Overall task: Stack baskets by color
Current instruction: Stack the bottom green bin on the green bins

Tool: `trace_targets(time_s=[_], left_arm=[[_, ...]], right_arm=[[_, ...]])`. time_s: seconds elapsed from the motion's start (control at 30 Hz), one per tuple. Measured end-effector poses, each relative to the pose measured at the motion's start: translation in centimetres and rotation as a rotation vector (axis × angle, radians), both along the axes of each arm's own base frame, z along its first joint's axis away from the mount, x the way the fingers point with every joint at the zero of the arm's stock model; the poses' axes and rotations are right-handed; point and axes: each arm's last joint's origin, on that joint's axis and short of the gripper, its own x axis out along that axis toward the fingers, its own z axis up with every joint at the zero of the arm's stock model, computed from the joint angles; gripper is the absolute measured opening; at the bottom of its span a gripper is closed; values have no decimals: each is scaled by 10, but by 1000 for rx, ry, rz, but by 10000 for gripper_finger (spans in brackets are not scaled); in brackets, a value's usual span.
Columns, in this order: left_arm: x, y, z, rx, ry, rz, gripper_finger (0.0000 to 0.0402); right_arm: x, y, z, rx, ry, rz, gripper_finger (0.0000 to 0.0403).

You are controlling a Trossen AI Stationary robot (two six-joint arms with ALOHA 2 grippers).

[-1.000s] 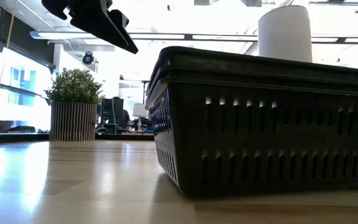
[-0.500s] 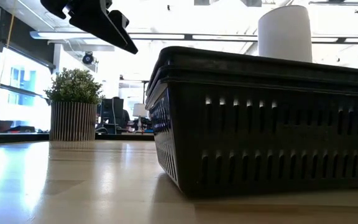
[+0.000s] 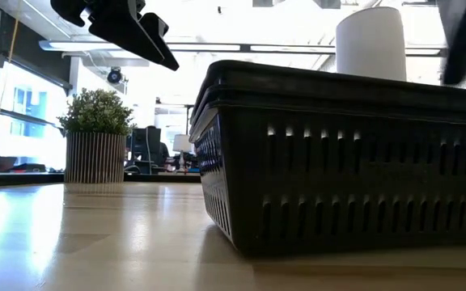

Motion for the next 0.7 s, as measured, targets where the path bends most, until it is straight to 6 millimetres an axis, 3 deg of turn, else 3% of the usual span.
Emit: trace_targets(time_s=[0.37, 0.7], left_arm=[[0, 0, 0, 0, 0, 0, 260], [0, 0, 0, -1, -1, 0, 259]], right_arm=[[0, 0, -16, -50, 57, -2, 135], [1, 3, -17, -10, 63, -17, 17]])
